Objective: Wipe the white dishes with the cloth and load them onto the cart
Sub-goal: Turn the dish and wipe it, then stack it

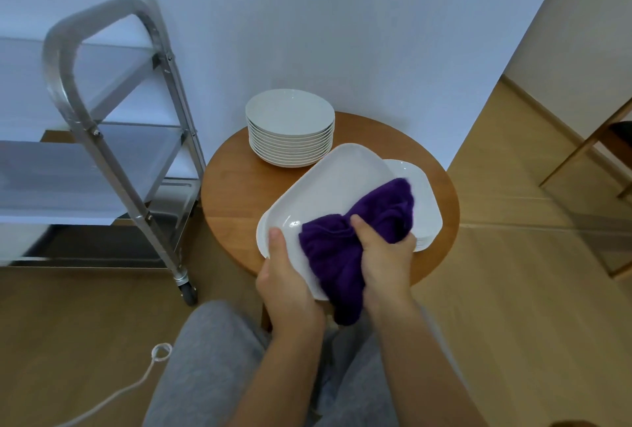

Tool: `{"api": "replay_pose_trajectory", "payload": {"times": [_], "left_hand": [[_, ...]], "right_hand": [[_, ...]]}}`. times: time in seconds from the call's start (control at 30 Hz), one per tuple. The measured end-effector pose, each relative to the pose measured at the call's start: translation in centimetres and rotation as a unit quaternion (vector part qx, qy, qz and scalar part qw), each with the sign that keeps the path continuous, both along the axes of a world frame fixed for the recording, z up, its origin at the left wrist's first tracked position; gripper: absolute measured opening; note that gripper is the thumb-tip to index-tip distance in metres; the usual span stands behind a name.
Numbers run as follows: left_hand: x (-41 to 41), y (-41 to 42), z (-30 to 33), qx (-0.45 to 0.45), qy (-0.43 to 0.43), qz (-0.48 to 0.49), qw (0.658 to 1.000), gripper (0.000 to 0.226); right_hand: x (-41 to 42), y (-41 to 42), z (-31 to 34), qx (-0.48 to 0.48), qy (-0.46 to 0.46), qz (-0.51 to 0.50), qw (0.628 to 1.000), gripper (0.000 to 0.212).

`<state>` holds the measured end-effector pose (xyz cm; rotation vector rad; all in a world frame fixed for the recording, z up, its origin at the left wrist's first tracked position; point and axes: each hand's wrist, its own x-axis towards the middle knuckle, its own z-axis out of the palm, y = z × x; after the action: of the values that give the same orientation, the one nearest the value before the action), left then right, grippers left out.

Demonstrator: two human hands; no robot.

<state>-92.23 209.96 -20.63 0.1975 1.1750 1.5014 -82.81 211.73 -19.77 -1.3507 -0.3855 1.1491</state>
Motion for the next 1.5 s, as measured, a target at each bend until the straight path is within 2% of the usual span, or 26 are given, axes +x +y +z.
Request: {"api": "replay_pose_trajectory", "payload": {"times": [0.07,0.17,0.2,0.27,0.33,0.4,0.53,0.6,0.63,0.7,0.77,0.87,0.93,1.03,1.1,1.2,1.27,1.3,1.37,1.4,1.43,1.5], "left_hand": [[0.1,0.1,-0.2,0.005,0.032,-0.012,0.999,0.027],[-1.6,0.4,-0.7,-0.01,0.109,-0.085,0.99,0.02],[-2.4,0.5,-0.5,0.0,0.11,-0.124,0.986,0.029],[-3.9,1.0,0.1,0.021,0.056,-0.185,0.981,0.043],[-4.6,1.6,0.6,0.034,0.062,-0.216,0.974,0.033],[-4.5,2.0,0.8,0.04,0.082,-0.2,0.976,0.025],[-3.5,2.6,1.9,0.049,0.002,-0.145,0.988,0.023],[-3.2,2.9,1.9,0.066,0.032,-0.14,0.987,0.021],[-3.1,2.9,1.8,0.071,0.053,-0.137,0.987,0.019],[-3.1,2.4,1.2,0.067,0.107,-0.133,0.983,0.02],[-3.3,1.8,0.6,0.069,0.162,-0.136,0.975,0.022],[-3.0,0.9,0.4,0.072,0.221,-0.144,0.962,0.023],[-2.2,0.5,0.7,0.078,0.219,-0.162,0.959,0.024],[-1.2,0.7,1.3,0.077,0.219,-0.172,0.957,0.028],[-1.2,1.2,1.5,0.075,0.218,-0.164,0.959,0.03],[-1.9,2.1,1.6,0.083,0.194,-0.152,0.965,0.032],[-2.6,2.3,1.6,0.08,0.156,-0.148,0.973,0.031],[-2.9,2.4,1.6,0.079,0.128,-0.142,0.978,0.03],[-3.3,2.4,1.9,0.074,0.083,-0.137,0.984,0.027],[-3.4,2.5,1.9,0.072,0.072,-0.139,0.985,0.027],[-3.3,2.6,2.0,0.072,0.064,-0.144,0.985,0.027],[-3.0,2.5,2.3,0.089,0.063,-0.162,0.981,0.026]], "right_hand": [[-0.9,-0.6,-0.4,-0.027,-0.018,0.023,0.999,0.089],[0.1,-0.6,-0.3,-0.006,-0.09,0.053,0.995,0.084],[0.7,-0.4,0.1,0.008,-0.123,0.071,0.99,0.08],[1.3,-0.2,0.6,0.026,-0.183,0.11,0.976,0.072],[1.3,-0.2,0.8,0.037,-0.215,0.133,0.967,0.067],[1.0,-0.3,1.1,0.048,-0.225,0.135,0.964,0.067],[-0.1,-1.2,0.1,0.053,-0.234,0.153,0.959,0.069],[-0.2,-1.6,-0.3,0.027,-0.264,0.175,0.948,0.067],[0.1,-1.6,-0.2,0.01,-0.3,0.189,0.935,0.065],[1.5,-1.2,0.3,-0.003,-0.429,0.194,0.882,0.057],[2.9,-0.3,1.4,0.025,-0.524,0.134,0.841,0.052],[3.4,1.6,3.1,0.089,-0.563,0.039,0.821,0.051],[2.9,2.7,3.6,0.096,-0.626,0.037,0.773,0.054],[1.1,2.8,2.6,0.089,-0.715,0.095,0.687,0.051],[-0.3,1.8,1.3,0.112,-0.715,0.145,0.675,0.049],[-1.8,-0.4,0.2,0.155,-0.644,0.227,0.714,0.044],[-1.9,-1.3,-0.1,0.187,-0.616,0.283,0.711,0.043],[-1.8,-1.6,-0.2,0.203,-0.623,0.312,0.688,0.046],[-1.9,-2.2,-0.5,0.214,-0.681,0.337,0.614,0.057],[-2.0,-2.3,-0.5,0.206,-0.724,0.321,0.575,0.062],[-2.2,-2.3,-0.5,0.196,-0.757,0.293,0.551,0.064],[-2.1,-2.2,-0.3,0.224,-0.774,0.231,0.546,0.059]]}}
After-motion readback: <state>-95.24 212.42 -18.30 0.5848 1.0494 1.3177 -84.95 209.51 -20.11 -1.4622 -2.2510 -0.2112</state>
